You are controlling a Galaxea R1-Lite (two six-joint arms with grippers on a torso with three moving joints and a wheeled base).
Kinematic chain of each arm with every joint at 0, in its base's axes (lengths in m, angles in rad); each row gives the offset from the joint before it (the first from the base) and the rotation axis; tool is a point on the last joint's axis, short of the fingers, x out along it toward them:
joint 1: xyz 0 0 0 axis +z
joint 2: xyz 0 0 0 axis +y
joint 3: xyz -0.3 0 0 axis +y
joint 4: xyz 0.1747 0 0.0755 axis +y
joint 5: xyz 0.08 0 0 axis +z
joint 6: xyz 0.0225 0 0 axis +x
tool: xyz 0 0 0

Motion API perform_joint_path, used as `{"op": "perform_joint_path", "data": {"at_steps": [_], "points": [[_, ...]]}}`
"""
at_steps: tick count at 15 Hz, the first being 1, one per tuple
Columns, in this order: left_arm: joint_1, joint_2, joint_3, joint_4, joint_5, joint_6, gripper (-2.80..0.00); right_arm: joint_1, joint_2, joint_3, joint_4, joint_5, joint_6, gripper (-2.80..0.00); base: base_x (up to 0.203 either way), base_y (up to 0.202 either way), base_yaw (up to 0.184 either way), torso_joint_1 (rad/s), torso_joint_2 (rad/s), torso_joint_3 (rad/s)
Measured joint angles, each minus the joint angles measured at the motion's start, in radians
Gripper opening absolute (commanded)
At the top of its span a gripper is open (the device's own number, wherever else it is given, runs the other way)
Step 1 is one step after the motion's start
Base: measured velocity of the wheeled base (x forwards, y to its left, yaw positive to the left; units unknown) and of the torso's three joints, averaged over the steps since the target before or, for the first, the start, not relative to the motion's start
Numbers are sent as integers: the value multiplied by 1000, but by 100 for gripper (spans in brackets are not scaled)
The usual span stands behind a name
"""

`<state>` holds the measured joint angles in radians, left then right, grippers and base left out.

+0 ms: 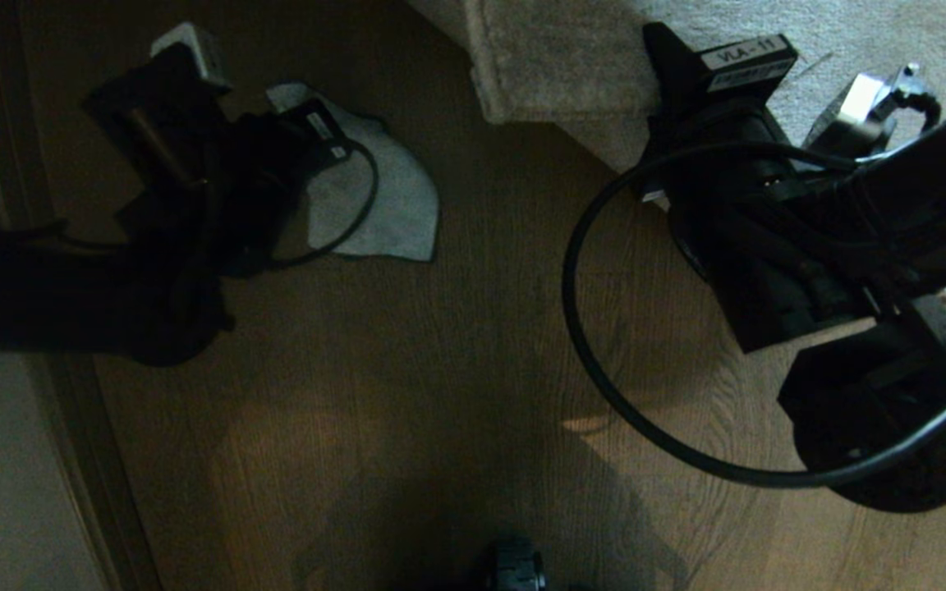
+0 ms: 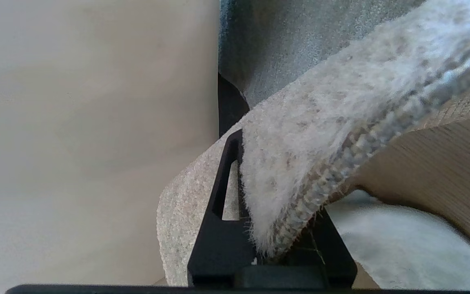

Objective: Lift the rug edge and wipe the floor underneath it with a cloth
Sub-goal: Wipe the floor under the carpet with a rag

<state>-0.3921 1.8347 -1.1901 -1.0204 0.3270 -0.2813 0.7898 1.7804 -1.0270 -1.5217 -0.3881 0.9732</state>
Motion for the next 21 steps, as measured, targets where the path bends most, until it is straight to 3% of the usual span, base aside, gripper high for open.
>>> {"op": "perform_joint_path", "data": {"at_steps": [6,10,15,18,21], "points": [[125,-12,-81,8,-10,-3,-280,0,0,2,0,1,0,-280,0,0,0,0,0,0],[140,-27,-61,4,-5,-5,-280,0,0,2,0,1,0,-280,0,0,0,0,0,0],[23,-75,59,0,19,-6,-280,0,-2,9,0,0,-3,-280,0,0,0,0,0,0],[-84,-110,125,-6,75,-65,-280,0,-4,10,0,-1,-6,-280,0,0,0,0,0,0],[-165,-145,221,-7,86,-92,-280,0,-4,9,0,-1,-6,-280,0,0,0,0,0,0]]}}
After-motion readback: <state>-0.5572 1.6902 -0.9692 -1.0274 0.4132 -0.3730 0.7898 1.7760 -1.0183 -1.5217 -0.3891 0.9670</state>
